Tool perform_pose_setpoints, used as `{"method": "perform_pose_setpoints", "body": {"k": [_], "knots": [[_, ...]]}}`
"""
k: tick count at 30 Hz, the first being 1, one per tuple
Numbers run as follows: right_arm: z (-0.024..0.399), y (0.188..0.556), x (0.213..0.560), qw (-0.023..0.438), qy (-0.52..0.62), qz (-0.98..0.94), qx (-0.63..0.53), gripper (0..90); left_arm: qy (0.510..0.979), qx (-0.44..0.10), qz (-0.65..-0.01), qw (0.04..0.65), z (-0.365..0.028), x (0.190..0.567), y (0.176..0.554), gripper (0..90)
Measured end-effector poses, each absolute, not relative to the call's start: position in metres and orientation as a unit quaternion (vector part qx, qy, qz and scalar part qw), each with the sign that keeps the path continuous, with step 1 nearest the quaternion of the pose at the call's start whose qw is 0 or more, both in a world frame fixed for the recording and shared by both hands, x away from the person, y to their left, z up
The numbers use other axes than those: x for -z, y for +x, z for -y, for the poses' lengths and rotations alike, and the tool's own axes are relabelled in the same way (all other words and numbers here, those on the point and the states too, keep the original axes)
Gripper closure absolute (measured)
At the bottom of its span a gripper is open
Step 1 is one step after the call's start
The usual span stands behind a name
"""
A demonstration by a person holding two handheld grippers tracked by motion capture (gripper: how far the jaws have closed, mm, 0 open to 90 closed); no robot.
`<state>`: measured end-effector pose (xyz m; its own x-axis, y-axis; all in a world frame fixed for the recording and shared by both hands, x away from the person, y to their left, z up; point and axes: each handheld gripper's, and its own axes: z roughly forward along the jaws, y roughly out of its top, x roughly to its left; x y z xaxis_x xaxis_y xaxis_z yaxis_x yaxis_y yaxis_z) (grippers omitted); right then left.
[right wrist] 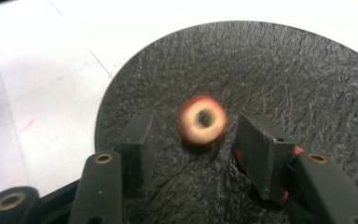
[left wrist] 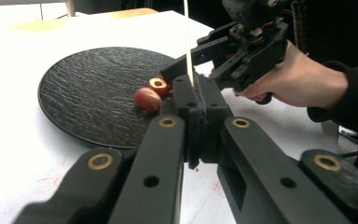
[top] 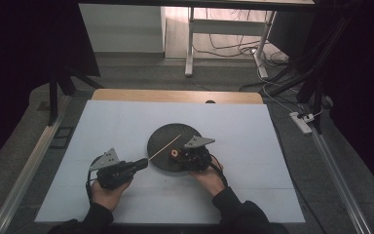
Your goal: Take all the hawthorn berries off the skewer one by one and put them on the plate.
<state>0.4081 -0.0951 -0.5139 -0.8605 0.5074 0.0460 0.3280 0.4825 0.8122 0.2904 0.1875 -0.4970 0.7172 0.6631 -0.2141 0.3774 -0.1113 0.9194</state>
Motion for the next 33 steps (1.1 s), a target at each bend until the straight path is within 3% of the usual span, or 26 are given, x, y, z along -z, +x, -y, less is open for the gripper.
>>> {"method": "perform_pose_setpoints", "body": {"k": [17, 33], "knots": [[0.113, 0.401, 0.49, 0.106, 0.255, -0.839, -0.468, 21.8, 0.739, -0.133, -0.356, 0.557, -0.188, 0.498, 0.291, 88.7], [0.127, 0.391, 0.478, 0.105, 0.256, -0.834, -0.478, 18.3, 0.736, -0.137, -0.36, 0.557, -0.19, 0.498, 0.292, 88.7]]}}
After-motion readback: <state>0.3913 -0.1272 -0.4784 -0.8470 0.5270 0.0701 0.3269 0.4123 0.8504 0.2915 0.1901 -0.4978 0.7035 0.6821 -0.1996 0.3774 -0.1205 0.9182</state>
